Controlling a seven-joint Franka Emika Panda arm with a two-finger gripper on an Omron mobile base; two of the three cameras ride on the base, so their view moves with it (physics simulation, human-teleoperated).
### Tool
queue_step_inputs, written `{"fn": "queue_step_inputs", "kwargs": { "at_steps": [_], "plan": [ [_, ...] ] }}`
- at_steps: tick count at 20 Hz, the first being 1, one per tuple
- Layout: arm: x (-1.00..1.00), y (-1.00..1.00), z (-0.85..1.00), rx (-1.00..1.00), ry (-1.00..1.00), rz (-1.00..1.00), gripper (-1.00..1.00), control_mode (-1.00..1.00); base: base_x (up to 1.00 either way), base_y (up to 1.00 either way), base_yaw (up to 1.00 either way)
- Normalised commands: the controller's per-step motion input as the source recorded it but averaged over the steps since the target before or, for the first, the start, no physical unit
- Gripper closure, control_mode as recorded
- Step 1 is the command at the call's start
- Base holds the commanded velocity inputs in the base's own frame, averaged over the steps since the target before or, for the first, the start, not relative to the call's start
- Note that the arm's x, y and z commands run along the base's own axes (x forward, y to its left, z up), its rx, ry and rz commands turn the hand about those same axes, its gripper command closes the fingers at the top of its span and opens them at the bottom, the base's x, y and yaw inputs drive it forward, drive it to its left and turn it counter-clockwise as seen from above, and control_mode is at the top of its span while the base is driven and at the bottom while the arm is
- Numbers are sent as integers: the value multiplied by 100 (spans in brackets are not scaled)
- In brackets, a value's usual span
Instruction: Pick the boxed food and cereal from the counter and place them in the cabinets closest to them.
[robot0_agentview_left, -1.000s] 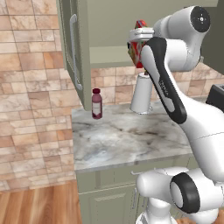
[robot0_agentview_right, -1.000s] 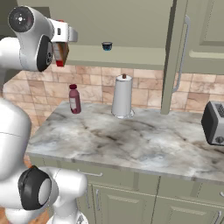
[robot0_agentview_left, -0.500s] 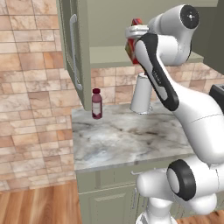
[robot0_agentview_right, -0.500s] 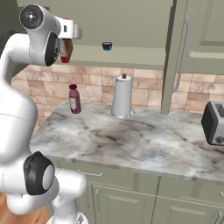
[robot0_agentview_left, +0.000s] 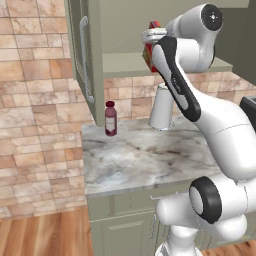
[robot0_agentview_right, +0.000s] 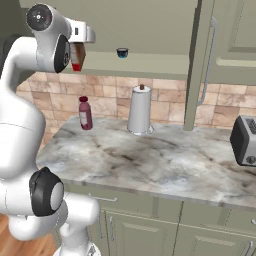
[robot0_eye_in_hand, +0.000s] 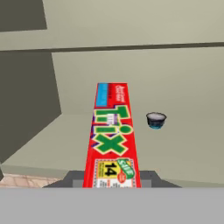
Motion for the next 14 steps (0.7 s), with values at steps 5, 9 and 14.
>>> {"fn": "queue_step_inputs", "kwargs": {
  "at_steps": [5, 9, 14],
  "plan": [
    [4, 0, -7, 0, 0, 0, 100, -100, 0, 0, 0],
    [8, 0, -9, -1, 0, 0, 100, -100, 0, 0, 0],
    [30, 0, -2, -1, 0, -1, 100, -100, 0, 0, 0]
  ]
}}
